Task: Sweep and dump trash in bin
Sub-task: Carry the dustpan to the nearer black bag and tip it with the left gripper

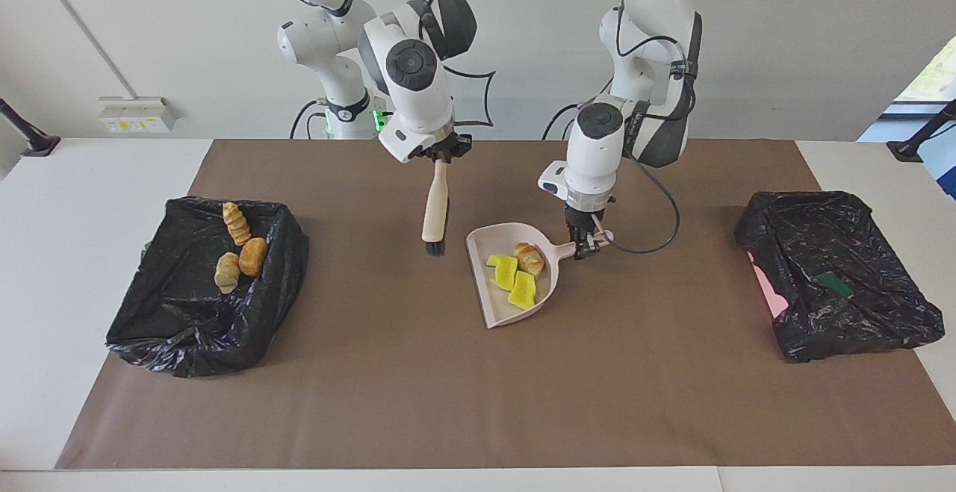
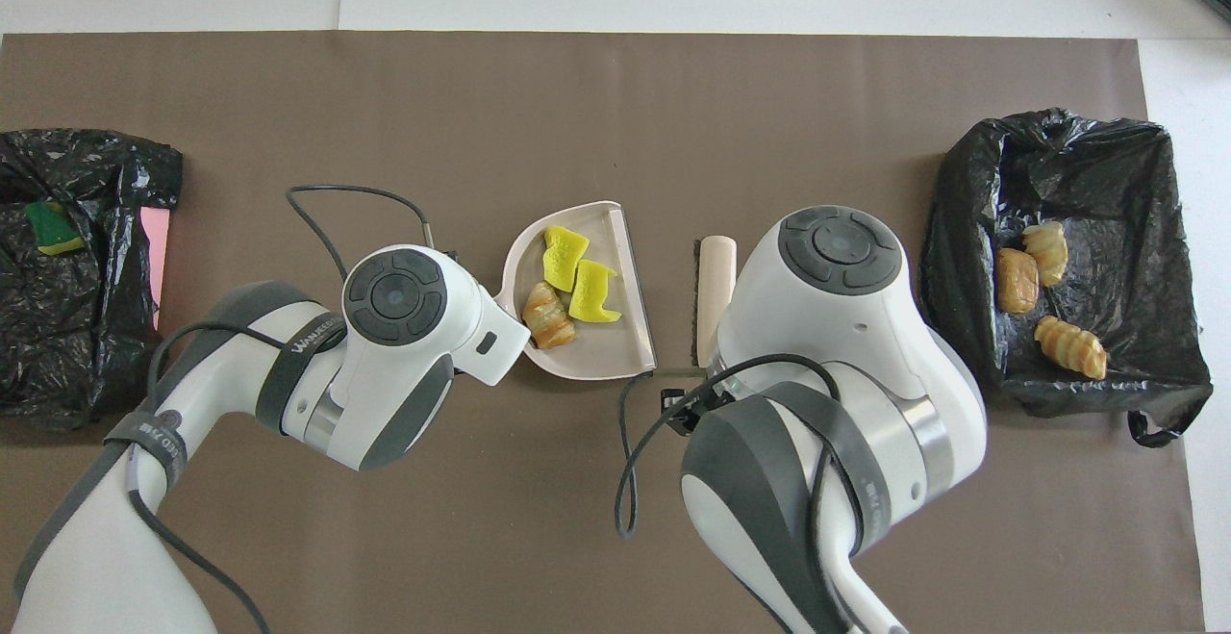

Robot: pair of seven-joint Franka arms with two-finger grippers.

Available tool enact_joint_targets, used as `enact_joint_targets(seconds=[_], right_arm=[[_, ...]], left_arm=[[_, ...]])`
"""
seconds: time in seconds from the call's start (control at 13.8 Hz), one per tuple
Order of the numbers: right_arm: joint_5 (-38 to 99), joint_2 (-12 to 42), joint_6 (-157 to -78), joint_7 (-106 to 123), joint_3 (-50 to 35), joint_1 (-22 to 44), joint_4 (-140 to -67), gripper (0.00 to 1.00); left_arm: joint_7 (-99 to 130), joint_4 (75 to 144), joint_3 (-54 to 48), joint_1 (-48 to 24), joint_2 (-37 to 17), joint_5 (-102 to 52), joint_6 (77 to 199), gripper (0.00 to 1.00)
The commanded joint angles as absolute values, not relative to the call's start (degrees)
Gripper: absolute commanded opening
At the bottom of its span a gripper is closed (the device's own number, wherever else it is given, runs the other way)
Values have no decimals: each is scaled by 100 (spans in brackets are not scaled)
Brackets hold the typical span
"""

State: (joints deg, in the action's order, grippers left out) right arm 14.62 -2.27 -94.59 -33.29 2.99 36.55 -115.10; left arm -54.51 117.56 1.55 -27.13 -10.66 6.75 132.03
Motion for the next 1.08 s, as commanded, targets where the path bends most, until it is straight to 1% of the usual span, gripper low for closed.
enact_joint_targets(seconds=[0.0,0.22,0.29,0.43,0.51,0.65,0.87,1.01], right_arm=[[1679,-493,-10079,-3585,272,3883,-12286,0],[1679,-352,-11080,-4173,264,4533,-12830,0],[1679,-282,-11170,-4323,264,4631,-12928,0],[1696,-89,-11197,-4717,264,5043,-12937,0],[1696,-88,-11189,-4833,264,5106,-12981,0],[1696,-193,-11153,-4825,264,5124,-13165,0],[1696,-377,-11171,-4764,246,5194,-13455,0],[1679,-396,-11214,-4737,246,5221,-13535,0]], left_arm=[[-5765,11681,140,-2479,-914,686,13166,0],[-6246,11654,132,-2076,-660,616,12903,0],[-6467,11654,132,-1944,-537,485,12824,0],[-6949,11646,149,-1593,-300,221,12561,0],[-7283,11593,149,-1347,-203,89,12412,0],[-7890,11427,158,-829,-44,-192,11929,0],[-8147,11014,158,-20,9,-457,11130,0],[-8558,10724,167,525,0,-553,10768,0]])
